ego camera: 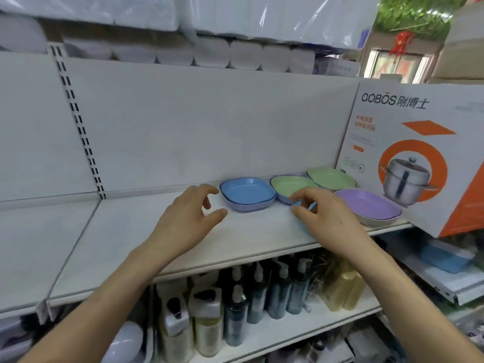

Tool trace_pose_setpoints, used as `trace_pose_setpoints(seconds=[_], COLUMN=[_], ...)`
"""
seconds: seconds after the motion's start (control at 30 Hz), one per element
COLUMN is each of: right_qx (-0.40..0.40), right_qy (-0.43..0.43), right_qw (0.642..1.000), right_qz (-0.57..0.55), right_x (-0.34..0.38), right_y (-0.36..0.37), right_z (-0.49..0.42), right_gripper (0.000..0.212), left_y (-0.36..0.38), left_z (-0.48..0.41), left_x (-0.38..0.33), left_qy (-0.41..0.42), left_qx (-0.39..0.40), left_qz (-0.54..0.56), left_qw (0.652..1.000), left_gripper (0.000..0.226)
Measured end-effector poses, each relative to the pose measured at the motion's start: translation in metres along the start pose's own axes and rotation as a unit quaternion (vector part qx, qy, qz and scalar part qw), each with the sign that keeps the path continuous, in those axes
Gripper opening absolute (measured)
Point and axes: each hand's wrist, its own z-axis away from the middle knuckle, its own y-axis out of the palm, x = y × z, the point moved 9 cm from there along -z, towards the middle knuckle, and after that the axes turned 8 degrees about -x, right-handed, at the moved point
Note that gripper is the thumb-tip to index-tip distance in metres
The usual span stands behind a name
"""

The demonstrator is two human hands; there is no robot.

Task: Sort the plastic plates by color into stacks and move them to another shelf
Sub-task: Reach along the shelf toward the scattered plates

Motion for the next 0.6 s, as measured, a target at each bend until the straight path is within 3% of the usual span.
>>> trace_pose_setpoints(seconds=[0.27,0.6], right_qx=[0.037,0.133], right_qy=[-0.047,-0.120], right_qw=[0.997,0.975], right_qz=[0.041,0.134], right_x=[0.002,0.002], right_y=[0.035,0.104], right_z=[-0.071,-0.134], right_gripper=[0.017,0.036], left_y=[-0.002,-0.012], left_z=[-0.029,-0.032], left_x=[0.024,0.053], left_qy=[-0.016,-0.061], left_qx=[-0.023,-0.041], left_qz=[-0.020,-0.036], left_qw=[0.999,0.997], left_gripper=[0.045,0.042])
